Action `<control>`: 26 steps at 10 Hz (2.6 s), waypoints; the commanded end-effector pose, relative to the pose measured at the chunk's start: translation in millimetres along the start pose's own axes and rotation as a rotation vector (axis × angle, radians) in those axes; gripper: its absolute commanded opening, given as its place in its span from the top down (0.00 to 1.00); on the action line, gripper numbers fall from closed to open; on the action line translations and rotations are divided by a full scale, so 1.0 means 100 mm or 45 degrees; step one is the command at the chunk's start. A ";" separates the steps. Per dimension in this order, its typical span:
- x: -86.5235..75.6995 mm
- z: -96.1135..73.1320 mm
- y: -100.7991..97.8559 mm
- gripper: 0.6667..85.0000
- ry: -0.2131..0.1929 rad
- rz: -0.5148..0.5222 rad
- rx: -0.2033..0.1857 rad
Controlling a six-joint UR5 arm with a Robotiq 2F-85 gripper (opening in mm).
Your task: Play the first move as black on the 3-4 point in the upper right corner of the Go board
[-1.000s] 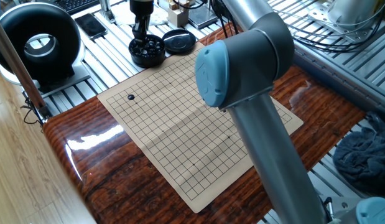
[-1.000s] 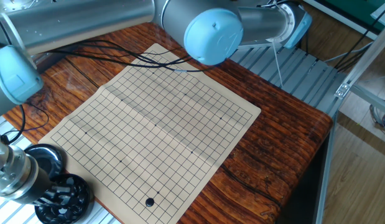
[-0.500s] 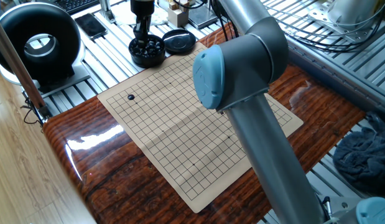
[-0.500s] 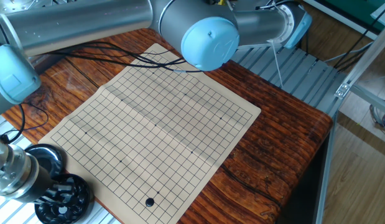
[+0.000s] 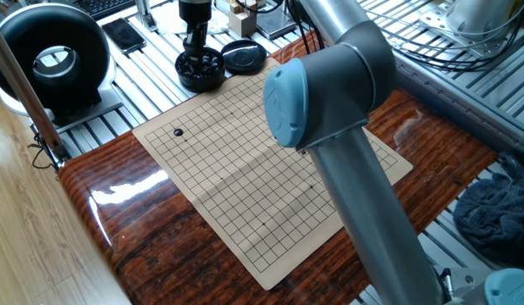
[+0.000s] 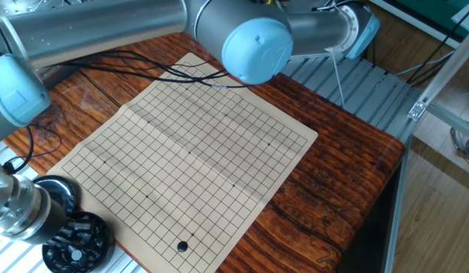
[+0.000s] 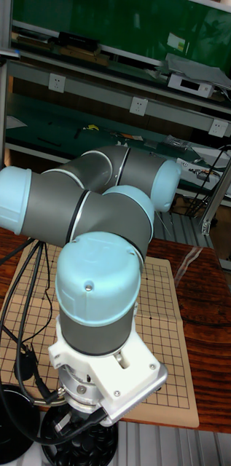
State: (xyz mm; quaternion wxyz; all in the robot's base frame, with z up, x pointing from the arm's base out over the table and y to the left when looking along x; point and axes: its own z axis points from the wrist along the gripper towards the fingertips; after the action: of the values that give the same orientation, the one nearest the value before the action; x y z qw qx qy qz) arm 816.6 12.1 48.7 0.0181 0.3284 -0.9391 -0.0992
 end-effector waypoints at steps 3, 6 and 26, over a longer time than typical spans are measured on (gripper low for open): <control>0.01 -0.02 -0.01 0.78 -0.024 0.029 0.024; -0.06 -0.03 0.00 0.75 -0.060 0.033 0.025; -0.03 0.09 0.05 0.71 -0.061 0.008 -0.001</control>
State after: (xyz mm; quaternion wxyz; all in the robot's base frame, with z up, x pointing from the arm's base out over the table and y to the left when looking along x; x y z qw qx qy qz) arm 815.2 16.8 38.4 -0.0010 0.3246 -0.9404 -0.1011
